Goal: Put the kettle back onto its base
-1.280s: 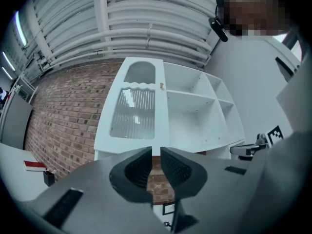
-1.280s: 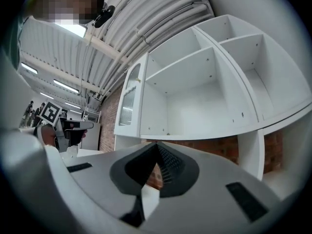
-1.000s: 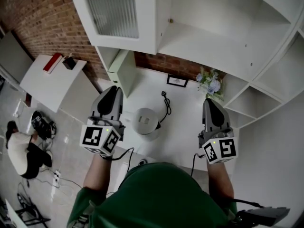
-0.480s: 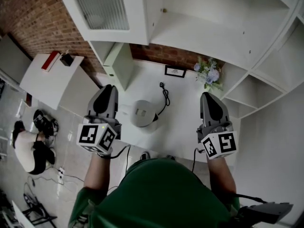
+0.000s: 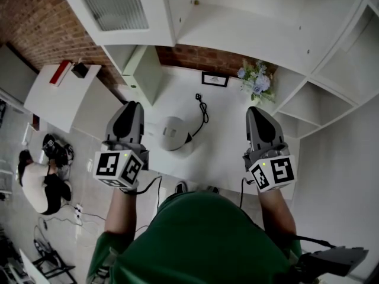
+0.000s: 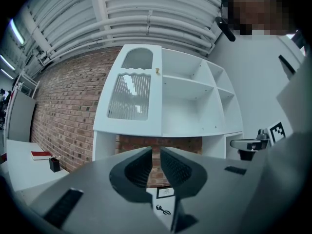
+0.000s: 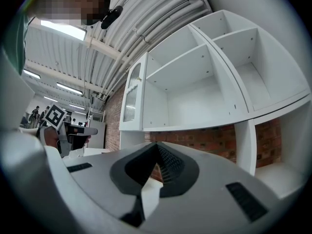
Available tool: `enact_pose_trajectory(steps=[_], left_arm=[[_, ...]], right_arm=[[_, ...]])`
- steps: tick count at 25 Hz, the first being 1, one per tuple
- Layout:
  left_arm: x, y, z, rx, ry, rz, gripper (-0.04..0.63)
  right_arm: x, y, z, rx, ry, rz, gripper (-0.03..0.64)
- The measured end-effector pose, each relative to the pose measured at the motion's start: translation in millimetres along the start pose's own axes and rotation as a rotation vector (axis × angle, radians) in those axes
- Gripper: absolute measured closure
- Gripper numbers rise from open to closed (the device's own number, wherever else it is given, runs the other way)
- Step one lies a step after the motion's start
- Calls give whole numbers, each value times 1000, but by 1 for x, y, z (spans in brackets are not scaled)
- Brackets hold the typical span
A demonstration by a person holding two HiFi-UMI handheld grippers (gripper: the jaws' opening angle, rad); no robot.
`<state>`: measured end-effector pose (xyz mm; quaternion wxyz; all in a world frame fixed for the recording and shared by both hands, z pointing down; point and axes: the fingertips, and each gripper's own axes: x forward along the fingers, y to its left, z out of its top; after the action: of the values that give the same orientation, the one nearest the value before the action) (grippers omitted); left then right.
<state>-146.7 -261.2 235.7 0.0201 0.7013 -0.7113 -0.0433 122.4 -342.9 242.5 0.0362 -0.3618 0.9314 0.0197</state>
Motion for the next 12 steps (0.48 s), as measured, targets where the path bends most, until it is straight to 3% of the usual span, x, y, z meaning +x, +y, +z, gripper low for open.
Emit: enact_pose_trajectory(steps=[12], left_arm=[[-7,-12,-4,4,15,49,531]], right_arm=[[-5,-15,-5,10,9,26,595]])
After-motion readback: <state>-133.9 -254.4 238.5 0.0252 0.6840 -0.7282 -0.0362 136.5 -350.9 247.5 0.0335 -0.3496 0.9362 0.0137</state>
